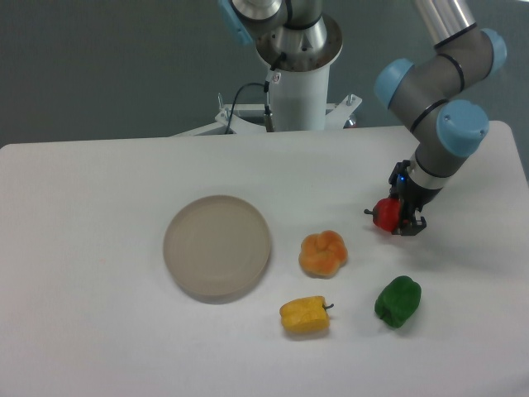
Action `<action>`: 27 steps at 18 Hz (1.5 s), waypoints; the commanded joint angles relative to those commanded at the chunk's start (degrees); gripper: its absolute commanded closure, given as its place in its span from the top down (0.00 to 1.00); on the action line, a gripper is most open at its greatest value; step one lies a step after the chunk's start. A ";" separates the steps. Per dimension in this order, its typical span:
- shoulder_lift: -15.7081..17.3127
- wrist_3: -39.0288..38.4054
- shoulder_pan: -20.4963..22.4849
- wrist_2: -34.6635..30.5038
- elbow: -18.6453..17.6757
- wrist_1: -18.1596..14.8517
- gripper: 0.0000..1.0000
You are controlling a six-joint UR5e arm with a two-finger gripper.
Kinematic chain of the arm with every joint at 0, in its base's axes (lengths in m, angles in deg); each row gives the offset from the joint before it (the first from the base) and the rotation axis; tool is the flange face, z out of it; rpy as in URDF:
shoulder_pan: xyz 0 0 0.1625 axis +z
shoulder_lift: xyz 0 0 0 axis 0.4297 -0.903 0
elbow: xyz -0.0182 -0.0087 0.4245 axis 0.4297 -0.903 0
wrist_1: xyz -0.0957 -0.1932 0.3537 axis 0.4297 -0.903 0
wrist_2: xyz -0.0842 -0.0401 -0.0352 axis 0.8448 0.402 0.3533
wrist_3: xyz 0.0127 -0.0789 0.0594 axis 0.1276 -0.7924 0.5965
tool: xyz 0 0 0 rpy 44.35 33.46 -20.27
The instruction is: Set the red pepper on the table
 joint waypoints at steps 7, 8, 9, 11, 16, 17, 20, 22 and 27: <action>-0.18 0.09 -0.09 0.00 0.00 0.00 0.59; -0.18 0.09 -0.09 0.00 0.00 -0.09 0.63; -0.18 0.00 -0.09 0.00 0.00 0.00 0.71; -0.09 0.09 0.00 0.09 0.09 0.00 0.86; 0.00 0.09 0.17 0.00 0.96 -0.09 1.00; 0.17 0.09 0.18 0.00 1.31 -0.17 1.00; 1.05 -0.52 0.09 -0.09 3.42 -0.61 1.00; 1.58 -3.41 0.18 -0.09 4.83 -0.70 1.00; 2.90 -20.55 -0.35 0.00 12.02 -1.14 1.00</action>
